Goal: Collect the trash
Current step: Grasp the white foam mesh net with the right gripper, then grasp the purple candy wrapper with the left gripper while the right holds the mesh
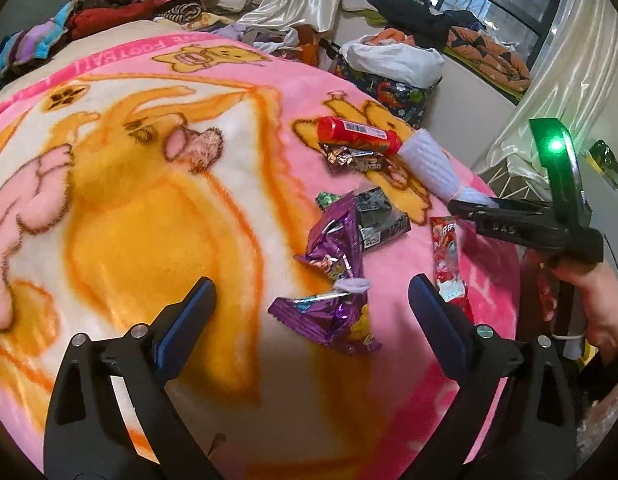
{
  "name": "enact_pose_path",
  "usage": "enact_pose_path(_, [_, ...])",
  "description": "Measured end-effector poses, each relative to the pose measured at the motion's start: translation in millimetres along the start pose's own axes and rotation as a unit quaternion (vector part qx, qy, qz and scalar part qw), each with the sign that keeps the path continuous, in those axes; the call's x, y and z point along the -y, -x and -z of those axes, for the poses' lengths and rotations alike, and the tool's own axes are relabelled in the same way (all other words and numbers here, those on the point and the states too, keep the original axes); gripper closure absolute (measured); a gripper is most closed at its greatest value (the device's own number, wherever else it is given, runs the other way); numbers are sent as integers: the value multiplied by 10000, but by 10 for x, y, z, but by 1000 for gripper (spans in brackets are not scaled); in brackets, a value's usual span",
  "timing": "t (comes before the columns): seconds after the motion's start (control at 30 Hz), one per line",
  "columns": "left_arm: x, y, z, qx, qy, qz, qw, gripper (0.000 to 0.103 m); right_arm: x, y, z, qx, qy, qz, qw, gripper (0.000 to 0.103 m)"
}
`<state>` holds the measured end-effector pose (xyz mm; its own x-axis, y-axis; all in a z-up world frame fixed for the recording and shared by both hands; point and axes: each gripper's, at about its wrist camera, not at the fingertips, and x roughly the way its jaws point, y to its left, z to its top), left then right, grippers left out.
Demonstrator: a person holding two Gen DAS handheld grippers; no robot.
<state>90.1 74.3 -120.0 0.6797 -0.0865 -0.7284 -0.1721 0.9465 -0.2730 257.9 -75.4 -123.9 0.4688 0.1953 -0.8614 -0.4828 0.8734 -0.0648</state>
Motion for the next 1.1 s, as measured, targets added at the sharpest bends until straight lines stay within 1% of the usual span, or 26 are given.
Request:
enact_pose_path(0.13, [-58, 7, 38, -12, 24, 32, 10000, 17, 93, 89, 63, 103, -420, -313, 9986, 64])
enact_pose_path(0.2, [-75, -4, 53, -27, -2, 8, 10000, 21, 116, 145, 72, 165, -552, -383, 9976, 67])
enact_pose_path(0.3, [-96, 0, 65, -9, 25, 2, 10000, 28, 192, 259, 107, 255, -884, -591, 9940, 69])
enact_pose_path(0.47, [-95, 14, 50, 12, 70, 36, 10000, 33, 299, 509, 193, 529, -1324, -812, 9864, 71])
enact_pose_path(0.53, [-88, 24, 55, 25, 73, 34, 10000, 34, 347, 633, 266, 642, -1540, -999, 9809, 71])
enact_pose_path(0.7, [-52, 50, 38, 84, 59, 39, 9999, 39, 459, 850, 470, 835, -1935, -1302, 9688, 71])
enact_pose_path(0.83, [0, 49, 31, 74, -24, 65, 9999, 44, 484, 996, 611, 895, -1999, -1355, 9663, 71])
enact_pose_path(0.93, [52, 23, 47, 17, -78, 26, 10000, 52, 470, 1082, 674, 954, -1996, -1348, 9658, 71])
enact_pose_path(1.0, [86, 8, 53, -14, -172, -27, 9998, 63, 454, 1135, 724, 966, -2012, -1370, 9651, 71])
enact_pose_path(1.1, [78, -17, 53, -65, -192, -72, 9998, 68, 451, 1175, 749, 983, -1965, -1369, 9659, 71])
